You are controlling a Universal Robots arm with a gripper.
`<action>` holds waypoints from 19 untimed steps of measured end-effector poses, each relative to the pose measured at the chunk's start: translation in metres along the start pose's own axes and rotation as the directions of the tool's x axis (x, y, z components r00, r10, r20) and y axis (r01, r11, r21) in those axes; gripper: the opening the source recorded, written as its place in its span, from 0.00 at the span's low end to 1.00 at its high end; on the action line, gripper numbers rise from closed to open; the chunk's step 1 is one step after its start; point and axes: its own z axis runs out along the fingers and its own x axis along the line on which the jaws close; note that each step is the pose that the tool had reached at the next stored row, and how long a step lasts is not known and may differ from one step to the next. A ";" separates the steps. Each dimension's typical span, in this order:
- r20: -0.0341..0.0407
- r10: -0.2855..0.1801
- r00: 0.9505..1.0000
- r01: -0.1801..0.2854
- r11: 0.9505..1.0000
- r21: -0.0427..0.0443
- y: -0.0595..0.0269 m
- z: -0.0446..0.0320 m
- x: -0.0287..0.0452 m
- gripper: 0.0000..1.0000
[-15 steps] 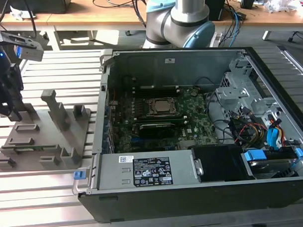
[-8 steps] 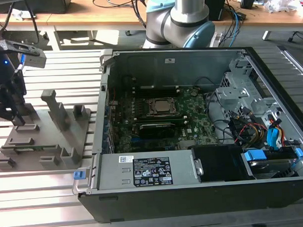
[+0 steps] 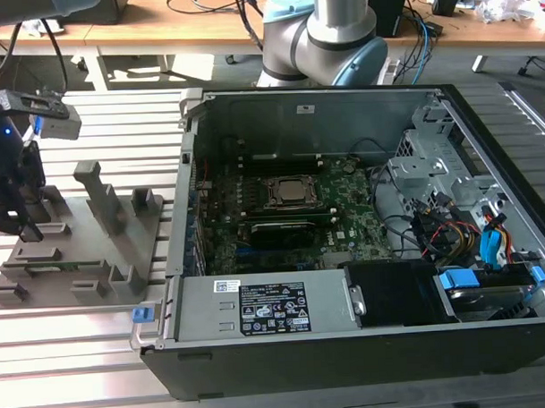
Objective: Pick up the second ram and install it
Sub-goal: 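Pick up the second ram and move it above second insertion slot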
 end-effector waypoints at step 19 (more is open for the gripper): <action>0.000 0.000 1.000 0.000 1.000 0.000 -0.0006 0.0260 0.0251 0.36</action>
